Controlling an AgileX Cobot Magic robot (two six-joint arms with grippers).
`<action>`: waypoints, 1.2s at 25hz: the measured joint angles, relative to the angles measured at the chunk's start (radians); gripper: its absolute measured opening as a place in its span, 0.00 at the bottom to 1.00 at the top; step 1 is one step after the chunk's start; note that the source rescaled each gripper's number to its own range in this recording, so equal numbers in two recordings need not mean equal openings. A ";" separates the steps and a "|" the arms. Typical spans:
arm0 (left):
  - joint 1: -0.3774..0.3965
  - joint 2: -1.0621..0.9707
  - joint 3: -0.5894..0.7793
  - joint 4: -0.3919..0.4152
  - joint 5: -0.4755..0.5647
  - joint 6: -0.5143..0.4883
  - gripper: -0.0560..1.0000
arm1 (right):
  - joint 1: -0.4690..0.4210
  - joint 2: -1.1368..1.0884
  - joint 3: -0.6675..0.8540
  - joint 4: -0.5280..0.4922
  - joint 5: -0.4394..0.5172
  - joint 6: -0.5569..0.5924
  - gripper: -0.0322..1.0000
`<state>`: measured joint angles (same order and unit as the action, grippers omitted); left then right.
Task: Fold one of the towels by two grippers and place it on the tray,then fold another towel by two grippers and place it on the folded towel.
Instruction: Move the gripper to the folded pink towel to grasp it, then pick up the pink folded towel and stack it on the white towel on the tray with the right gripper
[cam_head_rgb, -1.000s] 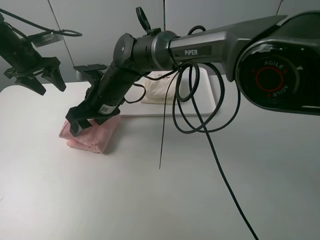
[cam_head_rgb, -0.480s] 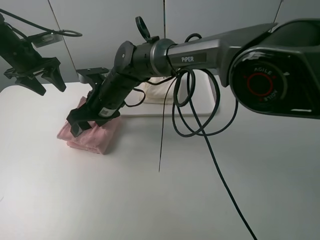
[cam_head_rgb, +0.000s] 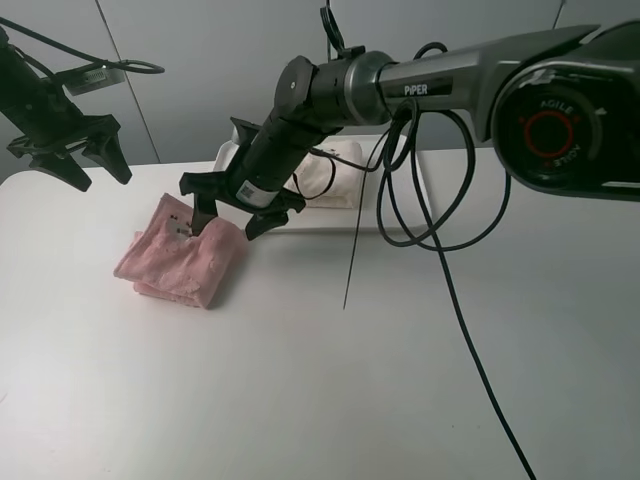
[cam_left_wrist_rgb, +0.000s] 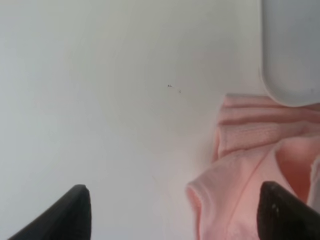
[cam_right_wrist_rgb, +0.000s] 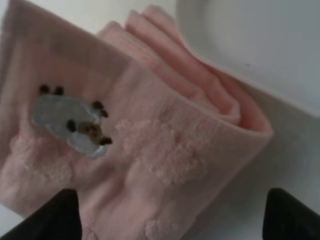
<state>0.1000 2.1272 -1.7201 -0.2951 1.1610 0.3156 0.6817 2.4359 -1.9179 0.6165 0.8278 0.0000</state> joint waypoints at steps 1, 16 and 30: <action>0.000 0.000 0.000 0.000 0.002 0.000 0.88 | 0.000 0.007 0.000 -0.001 0.004 0.005 0.80; 0.000 0.000 0.000 -0.002 0.008 0.000 0.88 | 0.003 0.089 0.000 0.168 -0.054 -0.060 0.69; 0.000 0.000 0.000 -0.002 0.008 0.003 0.88 | 0.003 0.091 -0.005 0.254 -0.075 -0.266 0.08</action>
<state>0.1000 2.1272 -1.7201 -0.2972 1.1695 0.3190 0.6852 2.5271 -1.9225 0.8705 0.7532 -0.2660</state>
